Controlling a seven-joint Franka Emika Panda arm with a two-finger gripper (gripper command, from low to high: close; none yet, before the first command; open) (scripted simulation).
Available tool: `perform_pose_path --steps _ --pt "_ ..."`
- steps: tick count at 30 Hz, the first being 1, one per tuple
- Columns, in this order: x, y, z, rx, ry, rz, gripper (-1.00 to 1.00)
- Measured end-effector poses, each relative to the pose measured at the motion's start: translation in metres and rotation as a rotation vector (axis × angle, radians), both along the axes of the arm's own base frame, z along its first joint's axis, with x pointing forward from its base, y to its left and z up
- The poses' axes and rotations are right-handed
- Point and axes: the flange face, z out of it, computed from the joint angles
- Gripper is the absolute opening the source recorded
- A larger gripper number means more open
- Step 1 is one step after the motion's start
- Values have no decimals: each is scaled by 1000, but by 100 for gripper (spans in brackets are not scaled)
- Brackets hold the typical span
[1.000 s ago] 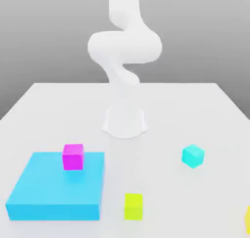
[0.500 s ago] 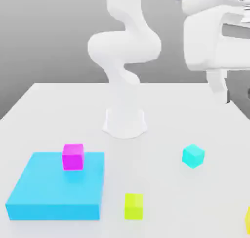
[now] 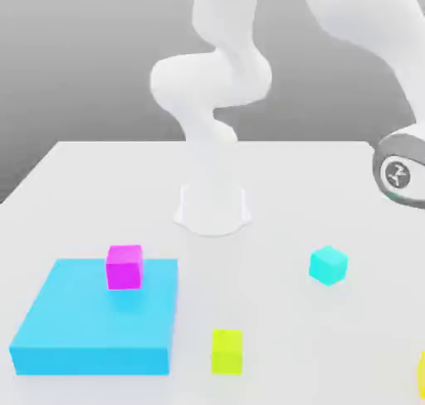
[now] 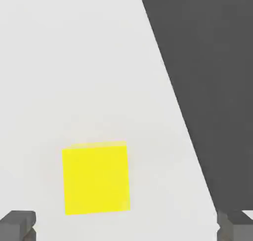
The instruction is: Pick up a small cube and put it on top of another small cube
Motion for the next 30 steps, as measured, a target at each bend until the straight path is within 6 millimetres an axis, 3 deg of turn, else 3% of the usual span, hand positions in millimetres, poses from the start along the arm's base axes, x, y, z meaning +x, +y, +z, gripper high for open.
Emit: perform_pose_path --steps 2,3,9,11,14,16,21,27,28,30 --pt "-1 1 -31 -1 3 6 0" --pt "-2 1 -40 -1 4 7 -100" --pt "-3 1 -45 -2 5 8 -100" --pt "-2 1 -29 -2 5 8 -100" --pt "-2 -1 11 -2 5 1 -100" --pt "3 -36 25 -13 1 -99 -100" --pt "3 -148 47 -29 -8 -434 -100" --pt "-32 -280 65 -11 -1 -882 -100" --pt "-40 -297 64 -5 2 -947 -100" --pt "-46 -300 50 -1 5 -972 -100"
